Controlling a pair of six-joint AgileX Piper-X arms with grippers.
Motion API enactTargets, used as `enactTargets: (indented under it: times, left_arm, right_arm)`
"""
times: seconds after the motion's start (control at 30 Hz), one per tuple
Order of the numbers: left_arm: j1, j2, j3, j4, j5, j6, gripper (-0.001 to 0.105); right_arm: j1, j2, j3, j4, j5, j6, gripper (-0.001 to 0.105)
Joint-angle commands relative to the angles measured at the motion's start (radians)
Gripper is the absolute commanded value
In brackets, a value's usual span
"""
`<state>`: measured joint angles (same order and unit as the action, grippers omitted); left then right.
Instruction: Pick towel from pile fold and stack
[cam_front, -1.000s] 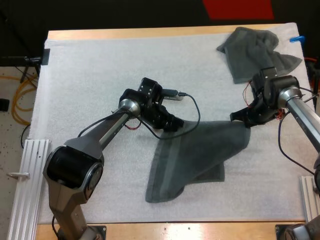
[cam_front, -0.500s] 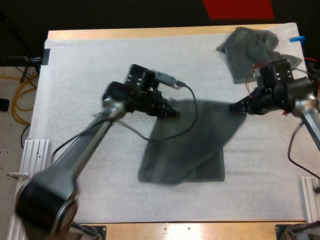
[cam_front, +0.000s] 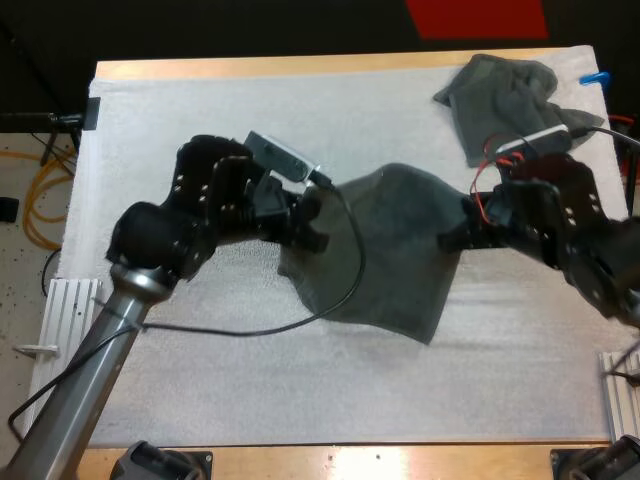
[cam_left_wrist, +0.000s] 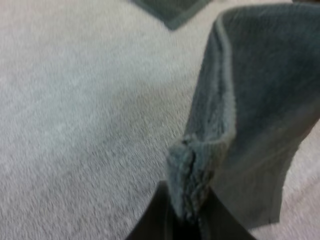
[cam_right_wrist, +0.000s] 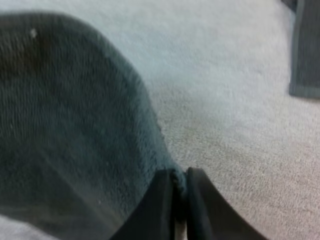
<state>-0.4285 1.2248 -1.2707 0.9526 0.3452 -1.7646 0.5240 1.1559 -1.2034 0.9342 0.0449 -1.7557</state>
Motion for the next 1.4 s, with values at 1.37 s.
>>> enactTargets:
  times: [1.37]
  left_arm:
    - [-0.109,-0.066,0.355,-0.194,-0.241,-0.171,0.000]
  right_arm:
    - [0.038,0.161,0.070,0.049,-0.045,-0.036,0.000]
